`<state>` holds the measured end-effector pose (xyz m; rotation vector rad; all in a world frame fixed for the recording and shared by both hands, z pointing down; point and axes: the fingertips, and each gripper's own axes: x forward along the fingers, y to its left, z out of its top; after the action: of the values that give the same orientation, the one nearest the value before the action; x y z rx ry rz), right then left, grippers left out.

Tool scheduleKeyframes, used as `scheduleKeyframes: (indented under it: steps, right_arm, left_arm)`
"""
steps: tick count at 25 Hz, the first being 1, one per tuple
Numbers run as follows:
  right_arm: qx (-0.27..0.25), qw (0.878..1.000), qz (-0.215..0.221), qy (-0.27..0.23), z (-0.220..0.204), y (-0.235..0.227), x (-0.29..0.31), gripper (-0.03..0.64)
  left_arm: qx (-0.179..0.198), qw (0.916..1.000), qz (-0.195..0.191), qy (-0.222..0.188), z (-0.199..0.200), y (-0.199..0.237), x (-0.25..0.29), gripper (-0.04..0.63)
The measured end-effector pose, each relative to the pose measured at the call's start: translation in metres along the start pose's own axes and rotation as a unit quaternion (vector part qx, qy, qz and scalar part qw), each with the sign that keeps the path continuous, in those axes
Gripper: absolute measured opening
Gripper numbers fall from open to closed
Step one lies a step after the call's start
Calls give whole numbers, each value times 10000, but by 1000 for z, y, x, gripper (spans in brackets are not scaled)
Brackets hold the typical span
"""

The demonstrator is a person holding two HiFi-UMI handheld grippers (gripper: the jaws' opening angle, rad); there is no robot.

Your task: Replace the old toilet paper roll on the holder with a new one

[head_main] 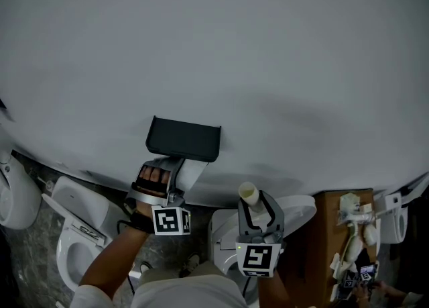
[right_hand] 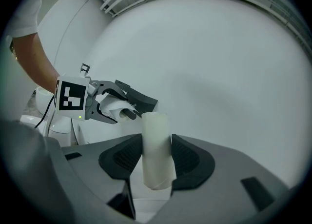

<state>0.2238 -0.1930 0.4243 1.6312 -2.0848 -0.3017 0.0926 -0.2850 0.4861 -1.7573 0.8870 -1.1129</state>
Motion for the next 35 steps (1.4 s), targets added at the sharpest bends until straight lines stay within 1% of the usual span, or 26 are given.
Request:
scheduleKeyframes:
  steps: [4,7,14,19,25,30,35]
  right_arm:
    - [-19,10000,-14,-7,0,2,-3,187]
    - [1,10000,-40,53,-1,4,-6,187]
    - [-29,9999,-87,63,3,9,-11,187]
    - [-51,9999,-143,26,8,14,-13,187]
    - [-41,9998,-193,43,21,29,-18,187]
    - [-110,9995,-292,27,35,40,-23,187]
    - [-133,9993,-351,55,52,56,-25,187]
  left_arm:
    - [-321,9994,-24,-152,4,1,-2,337]
    - [-470,9986,-113,-216,6,1,-4,345]
    - [-621,9972,-60,-425,12,4,-14,347]
    - [-675,9963,-75,-528,10,3,-23,354]
    - [-756,9943,-244,-707,5,-1,-39,377]
    - [-887,9918,-252,-882,1,1,-61,379]
    - [-1056,9891,-392,-946,-19,-2,-81,379]
